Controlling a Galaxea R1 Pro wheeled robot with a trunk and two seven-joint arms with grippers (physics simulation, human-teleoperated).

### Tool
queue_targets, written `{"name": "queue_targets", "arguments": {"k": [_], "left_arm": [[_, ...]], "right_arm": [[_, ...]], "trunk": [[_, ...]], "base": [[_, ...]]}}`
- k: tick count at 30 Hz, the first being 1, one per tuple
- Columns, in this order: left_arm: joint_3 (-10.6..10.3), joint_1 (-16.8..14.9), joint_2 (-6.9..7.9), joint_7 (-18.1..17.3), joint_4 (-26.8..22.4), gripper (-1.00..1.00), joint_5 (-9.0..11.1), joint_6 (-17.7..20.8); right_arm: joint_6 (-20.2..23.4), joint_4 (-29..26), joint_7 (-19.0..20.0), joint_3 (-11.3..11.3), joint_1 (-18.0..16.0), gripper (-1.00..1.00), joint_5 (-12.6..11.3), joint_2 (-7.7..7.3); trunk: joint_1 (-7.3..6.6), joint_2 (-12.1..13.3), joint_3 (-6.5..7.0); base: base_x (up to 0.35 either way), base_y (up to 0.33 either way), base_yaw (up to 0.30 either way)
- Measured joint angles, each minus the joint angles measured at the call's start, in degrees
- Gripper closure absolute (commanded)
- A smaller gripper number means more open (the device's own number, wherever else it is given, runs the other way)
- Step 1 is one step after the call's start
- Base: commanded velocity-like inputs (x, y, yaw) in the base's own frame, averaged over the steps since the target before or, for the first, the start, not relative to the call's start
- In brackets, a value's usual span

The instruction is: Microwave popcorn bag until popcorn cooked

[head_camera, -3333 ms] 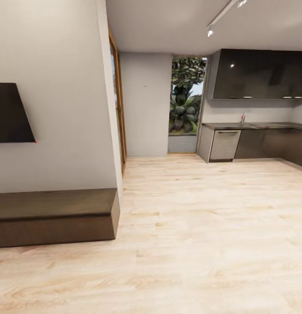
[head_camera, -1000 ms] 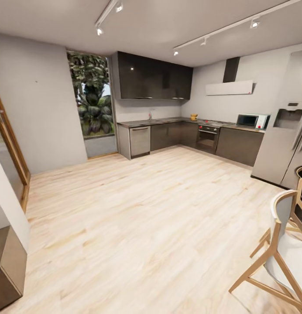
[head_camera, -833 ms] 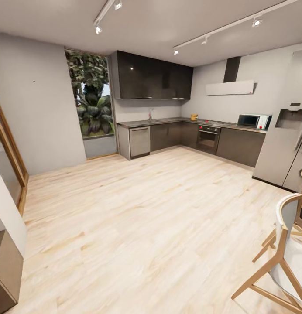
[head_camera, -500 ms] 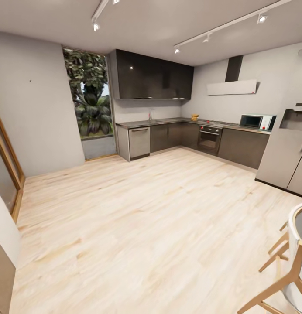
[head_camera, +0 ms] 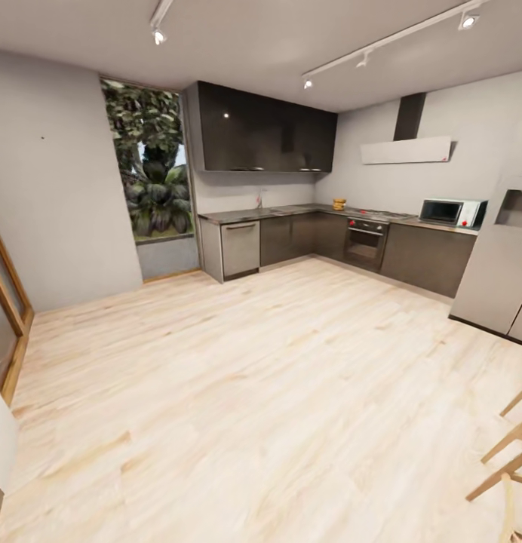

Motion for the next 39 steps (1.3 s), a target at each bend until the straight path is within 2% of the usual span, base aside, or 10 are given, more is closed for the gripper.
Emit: {"name": "queue_targets", "arguments": {"k": [11, 39], "left_arm": [[0.00, 0.01, 0.00, 0.00, 0.00, -1.00, 0.01, 0.00], [0.00, 0.00, 0.00, 0.00, 0.00, -1.00, -0.01, -0.07]], "right_arm": [[-0.12, 0.00, -0.01, -0.27, 0.00, -1.00, -0.06, 0.46], [-0.05, 0.00, 0.07, 0.05, 0.00, -1.00, 0.22, 0.28]], "trunk": [[0.00, 0.00, 0.00], [0.00, 0.00, 0.00]], "base": [[0.326, 0.000, 0.000], [0.326, 0.000, 0.000]]}}
